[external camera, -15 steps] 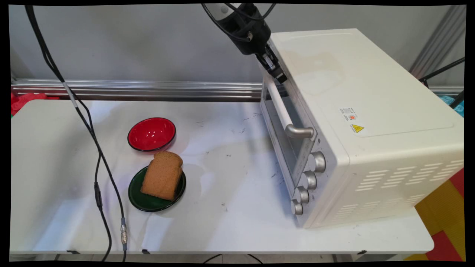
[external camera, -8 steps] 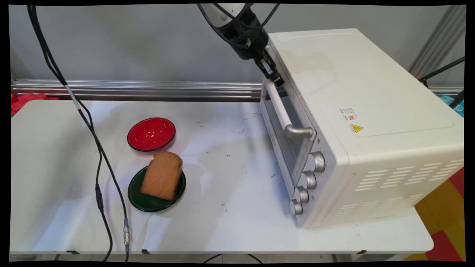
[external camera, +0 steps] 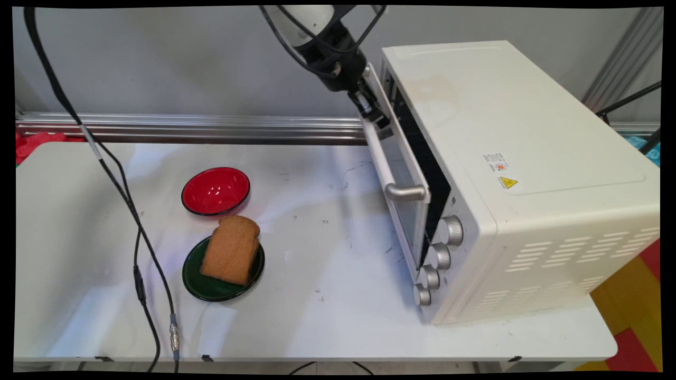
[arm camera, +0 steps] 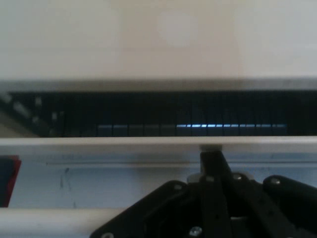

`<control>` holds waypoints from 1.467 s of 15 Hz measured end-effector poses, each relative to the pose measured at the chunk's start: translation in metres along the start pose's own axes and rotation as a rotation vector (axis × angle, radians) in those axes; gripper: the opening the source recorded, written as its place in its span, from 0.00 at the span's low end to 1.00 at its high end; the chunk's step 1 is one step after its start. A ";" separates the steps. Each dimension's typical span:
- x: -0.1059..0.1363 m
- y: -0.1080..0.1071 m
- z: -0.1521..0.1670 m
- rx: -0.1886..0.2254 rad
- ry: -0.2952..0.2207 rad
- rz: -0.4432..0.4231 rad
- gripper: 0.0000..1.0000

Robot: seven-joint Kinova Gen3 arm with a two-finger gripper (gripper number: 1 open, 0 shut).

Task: Open the oven

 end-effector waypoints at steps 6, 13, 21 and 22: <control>-0.035 -0.002 -0.007 0.005 -0.009 -0.012 0.00; -0.078 -0.005 -0.011 -0.019 0.000 0.015 0.00; -0.129 -0.009 -0.019 -0.048 0.011 0.062 0.00; -0.136 -0.011 -0.021 -0.050 0.014 0.071 0.00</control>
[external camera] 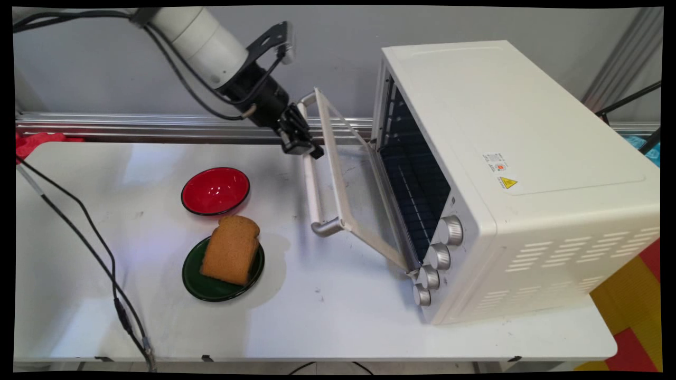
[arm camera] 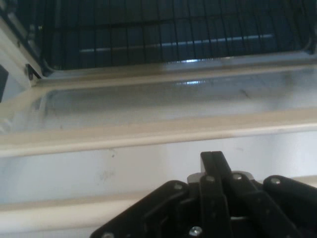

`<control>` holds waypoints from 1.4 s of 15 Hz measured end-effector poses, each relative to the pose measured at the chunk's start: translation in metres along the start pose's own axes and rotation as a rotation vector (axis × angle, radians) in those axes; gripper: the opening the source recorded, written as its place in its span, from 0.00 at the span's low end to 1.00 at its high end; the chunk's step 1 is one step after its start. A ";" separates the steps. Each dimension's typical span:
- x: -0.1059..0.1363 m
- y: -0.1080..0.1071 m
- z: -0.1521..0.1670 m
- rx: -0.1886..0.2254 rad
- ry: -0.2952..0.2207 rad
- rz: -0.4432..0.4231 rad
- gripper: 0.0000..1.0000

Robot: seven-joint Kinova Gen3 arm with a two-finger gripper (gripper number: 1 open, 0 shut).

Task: Open the oven

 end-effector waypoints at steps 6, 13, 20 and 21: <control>-0.033 -0.003 -0.004 -0.002 0.016 0.042 0.00; -0.063 -0.003 0.012 -0.005 0.043 0.070 0.00; -0.084 -0.002 0.035 -0.015 0.065 0.086 0.00; -0.087 -0.003 0.037 -0.016 0.066 0.087 0.00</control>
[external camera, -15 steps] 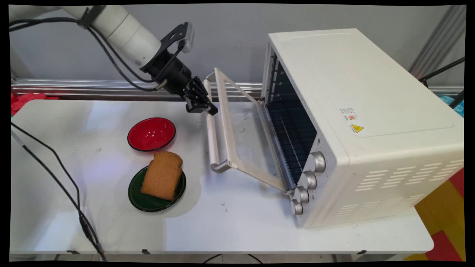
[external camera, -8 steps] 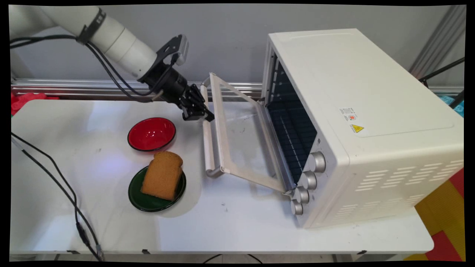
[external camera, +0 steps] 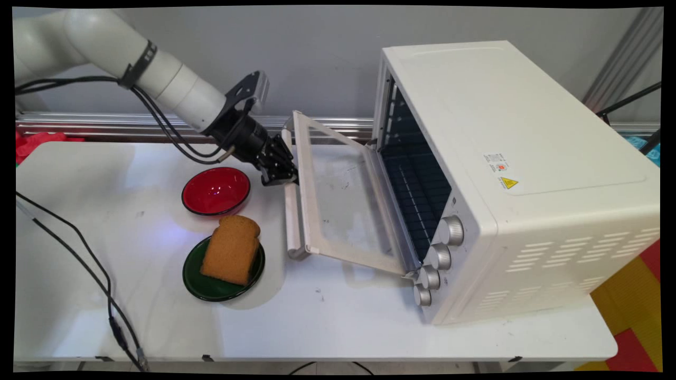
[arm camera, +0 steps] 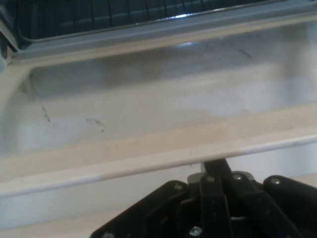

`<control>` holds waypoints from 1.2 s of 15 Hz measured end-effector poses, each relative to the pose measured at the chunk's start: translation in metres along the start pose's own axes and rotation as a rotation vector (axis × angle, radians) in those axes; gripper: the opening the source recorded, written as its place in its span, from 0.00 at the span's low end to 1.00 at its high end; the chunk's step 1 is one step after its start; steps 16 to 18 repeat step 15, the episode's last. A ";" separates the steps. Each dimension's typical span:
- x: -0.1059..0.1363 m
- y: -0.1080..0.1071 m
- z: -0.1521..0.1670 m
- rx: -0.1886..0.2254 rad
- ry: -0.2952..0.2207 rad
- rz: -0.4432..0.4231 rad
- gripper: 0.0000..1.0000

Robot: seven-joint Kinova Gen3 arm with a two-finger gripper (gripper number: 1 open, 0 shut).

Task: Open the oven

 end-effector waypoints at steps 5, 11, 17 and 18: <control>-0.017 0.000 0.009 -0.004 0.001 0.007 0.00; -0.033 0.001 0.015 -0.006 -0.006 0.008 0.00; -0.041 0.001 0.010 -0.008 -0.011 0.004 0.00; -0.041 0.001 0.010 -0.008 -0.011 0.004 0.00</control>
